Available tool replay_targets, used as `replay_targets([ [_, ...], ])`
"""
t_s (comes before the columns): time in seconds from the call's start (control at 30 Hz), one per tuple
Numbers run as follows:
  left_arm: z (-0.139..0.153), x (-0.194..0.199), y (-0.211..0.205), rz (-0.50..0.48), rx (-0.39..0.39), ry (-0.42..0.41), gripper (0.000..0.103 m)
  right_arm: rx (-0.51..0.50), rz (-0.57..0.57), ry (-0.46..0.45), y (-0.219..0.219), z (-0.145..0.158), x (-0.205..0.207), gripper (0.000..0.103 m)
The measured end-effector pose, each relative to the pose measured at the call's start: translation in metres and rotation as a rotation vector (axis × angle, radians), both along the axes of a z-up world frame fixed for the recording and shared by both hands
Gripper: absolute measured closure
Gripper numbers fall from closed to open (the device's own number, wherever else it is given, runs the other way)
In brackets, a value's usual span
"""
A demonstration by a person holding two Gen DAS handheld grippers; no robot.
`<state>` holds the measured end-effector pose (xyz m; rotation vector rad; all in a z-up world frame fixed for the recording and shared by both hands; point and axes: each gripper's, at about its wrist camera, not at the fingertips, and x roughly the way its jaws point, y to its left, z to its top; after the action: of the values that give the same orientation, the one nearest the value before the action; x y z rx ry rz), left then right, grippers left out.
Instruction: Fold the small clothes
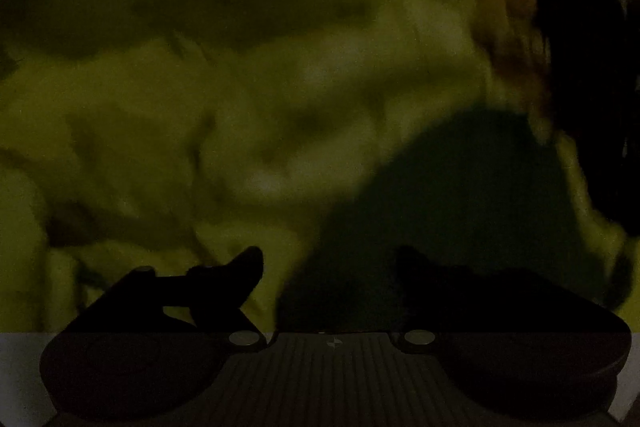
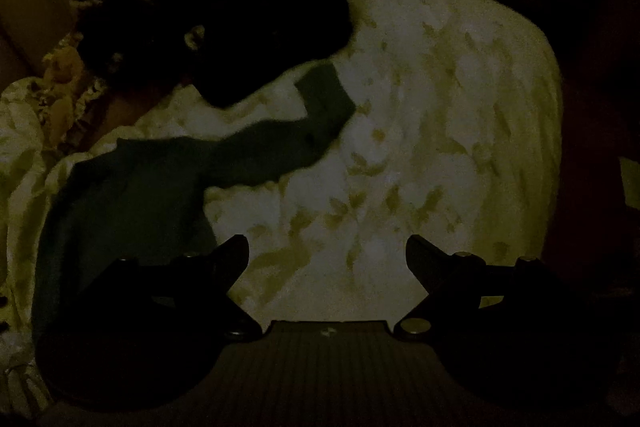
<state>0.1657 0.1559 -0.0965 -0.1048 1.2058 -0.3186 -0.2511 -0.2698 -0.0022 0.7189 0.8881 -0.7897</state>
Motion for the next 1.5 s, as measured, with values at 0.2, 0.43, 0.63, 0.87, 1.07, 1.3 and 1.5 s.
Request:
replay_targets([
  [0.2, -0.04, -0.034, -0.025, -0.126, 0.143, 0.023, 0.009, 0.007, -0.009, 0.039, 0.002, -0.006, -0.005, 0.015],
  [0.43, 0.04, -0.012, 0.017, 0.14, 0.011, -0.199, 0.027, 0.023, -0.015, 0.042, 0.001, -0.01, -0.001, 0.015],
  [0.63, 0.075, 0.048, 0.031, 0.3, -0.029, -0.262, 0.018, 0.005, 0.002, 0.014, 0.004, -0.004, -0.001, 0.015],
  [0.87, 0.054, 0.068, 0.021, 0.376, 0.019, -0.125, 0.0, -0.012, -0.06, -0.048, -0.013, 0.016, -0.022, 0.015],
  [1.07, 0.058, -0.004, 0.019, 0.224, -0.023, -0.127, 0.0, 0.001, -0.054, -0.114, -0.044, 0.03, -0.057, 0.015],
  [1.3, 0.014, -0.102, 0.007, 0.015, -0.015, 0.063, 0.0, -0.004, 0.127, -0.054, -0.046, 0.018, -0.041, 0.012],
  [1.5, -0.023, -0.141, -0.036, -0.154, 0.04, 0.124, 0.0, 0.148, 0.403, -0.009, 0.005, -0.055, 0.035, 0.017],
])
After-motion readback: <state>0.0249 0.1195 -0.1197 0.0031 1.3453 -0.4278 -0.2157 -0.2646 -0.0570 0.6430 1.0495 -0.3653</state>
